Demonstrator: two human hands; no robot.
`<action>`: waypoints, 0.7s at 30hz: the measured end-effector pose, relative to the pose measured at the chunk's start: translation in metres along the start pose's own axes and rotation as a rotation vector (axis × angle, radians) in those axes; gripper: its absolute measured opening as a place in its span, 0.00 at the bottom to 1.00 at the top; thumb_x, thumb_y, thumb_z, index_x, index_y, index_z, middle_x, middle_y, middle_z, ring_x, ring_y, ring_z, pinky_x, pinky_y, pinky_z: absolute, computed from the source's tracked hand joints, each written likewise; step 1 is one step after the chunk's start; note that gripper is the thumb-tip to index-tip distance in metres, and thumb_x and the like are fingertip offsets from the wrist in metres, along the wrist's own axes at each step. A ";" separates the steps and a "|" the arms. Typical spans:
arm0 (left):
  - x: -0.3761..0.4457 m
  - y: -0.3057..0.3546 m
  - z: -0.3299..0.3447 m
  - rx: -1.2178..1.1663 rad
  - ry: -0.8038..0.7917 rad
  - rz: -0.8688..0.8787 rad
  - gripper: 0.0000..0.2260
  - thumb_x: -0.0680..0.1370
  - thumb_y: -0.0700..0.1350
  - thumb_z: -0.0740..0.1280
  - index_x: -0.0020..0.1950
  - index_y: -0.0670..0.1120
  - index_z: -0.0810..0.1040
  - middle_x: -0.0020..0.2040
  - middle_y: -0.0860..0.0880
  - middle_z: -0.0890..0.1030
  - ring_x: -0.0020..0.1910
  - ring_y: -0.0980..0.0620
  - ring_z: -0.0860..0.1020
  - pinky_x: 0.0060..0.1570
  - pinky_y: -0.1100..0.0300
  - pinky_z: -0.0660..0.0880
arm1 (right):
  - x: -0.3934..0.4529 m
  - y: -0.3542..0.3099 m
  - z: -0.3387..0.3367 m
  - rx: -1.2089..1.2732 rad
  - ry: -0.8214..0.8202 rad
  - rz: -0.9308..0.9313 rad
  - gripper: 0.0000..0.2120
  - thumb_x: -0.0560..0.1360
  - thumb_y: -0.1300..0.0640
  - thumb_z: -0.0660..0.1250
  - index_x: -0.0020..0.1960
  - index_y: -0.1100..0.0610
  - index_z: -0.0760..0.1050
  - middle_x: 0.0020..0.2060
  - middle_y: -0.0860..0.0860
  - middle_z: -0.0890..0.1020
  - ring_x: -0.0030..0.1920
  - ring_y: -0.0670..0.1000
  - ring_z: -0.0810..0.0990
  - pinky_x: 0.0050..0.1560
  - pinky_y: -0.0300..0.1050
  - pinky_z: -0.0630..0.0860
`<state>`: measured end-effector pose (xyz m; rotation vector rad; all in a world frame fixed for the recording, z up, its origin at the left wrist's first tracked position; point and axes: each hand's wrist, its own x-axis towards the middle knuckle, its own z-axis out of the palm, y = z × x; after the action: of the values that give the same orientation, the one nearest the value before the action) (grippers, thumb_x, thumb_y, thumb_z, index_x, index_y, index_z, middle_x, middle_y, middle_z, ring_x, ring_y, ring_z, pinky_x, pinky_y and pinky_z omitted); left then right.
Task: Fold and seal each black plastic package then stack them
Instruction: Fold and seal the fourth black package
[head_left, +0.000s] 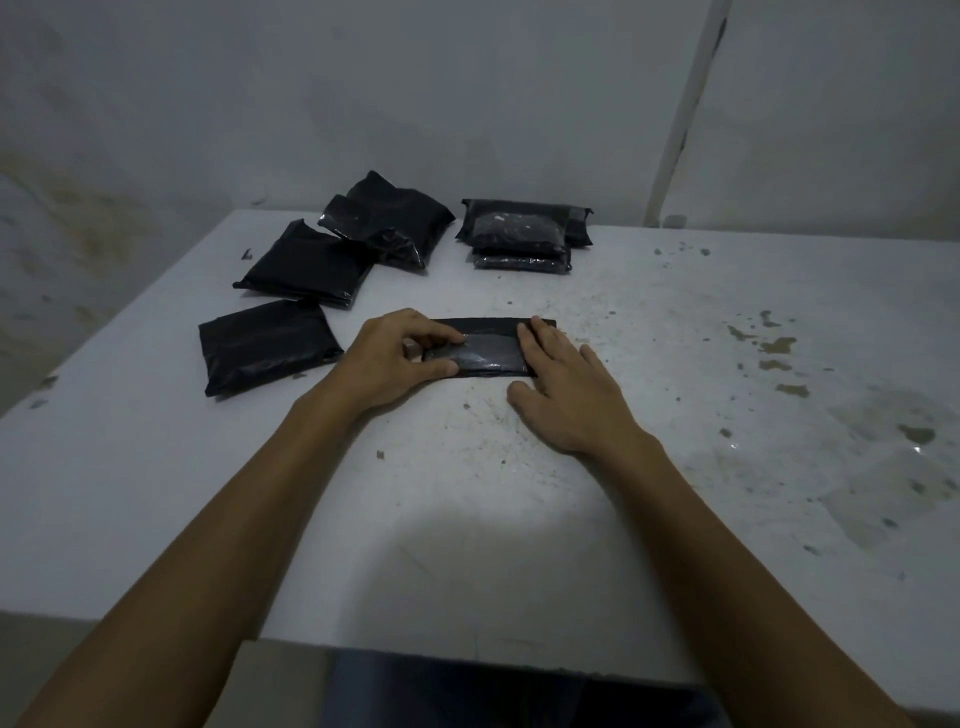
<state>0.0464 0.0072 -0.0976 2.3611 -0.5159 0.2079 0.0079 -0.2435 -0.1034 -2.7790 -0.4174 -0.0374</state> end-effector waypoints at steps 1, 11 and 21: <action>-0.001 -0.001 0.001 -0.022 0.010 0.002 0.16 0.73 0.48 0.79 0.60 0.55 0.85 0.53 0.55 0.81 0.51 0.60 0.78 0.48 0.71 0.70 | 0.001 -0.002 -0.001 0.028 0.043 0.006 0.33 0.82 0.44 0.54 0.84 0.53 0.52 0.83 0.51 0.53 0.82 0.51 0.51 0.82 0.56 0.44; -0.003 -0.003 0.004 -0.143 0.032 0.002 0.13 0.73 0.50 0.79 0.56 0.59 0.83 0.51 0.58 0.82 0.50 0.62 0.79 0.49 0.72 0.73 | 0.039 -0.064 0.005 0.158 0.330 -0.208 0.08 0.77 0.61 0.67 0.50 0.59 0.84 0.44 0.51 0.77 0.47 0.52 0.75 0.40 0.45 0.68; 0.001 -0.007 0.001 -0.099 0.006 -0.026 0.17 0.72 0.49 0.80 0.60 0.55 0.86 0.53 0.58 0.83 0.52 0.61 0.79 0.50 0.68 0.72 | 0.032 -0.032 0.003 0.224 0.362 -0.149 0.06 0.69 0.61 0.70 0.44 0.59 0.84 0.41 0.51 0.82 0.42 0.51 0.78 0.45 0.51 0.78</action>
<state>0.0500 0.0106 -0.1023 2.2689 -0.4811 0.1737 0.0297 -0.2047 -0.0940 -2.4466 -0.4973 -0.4893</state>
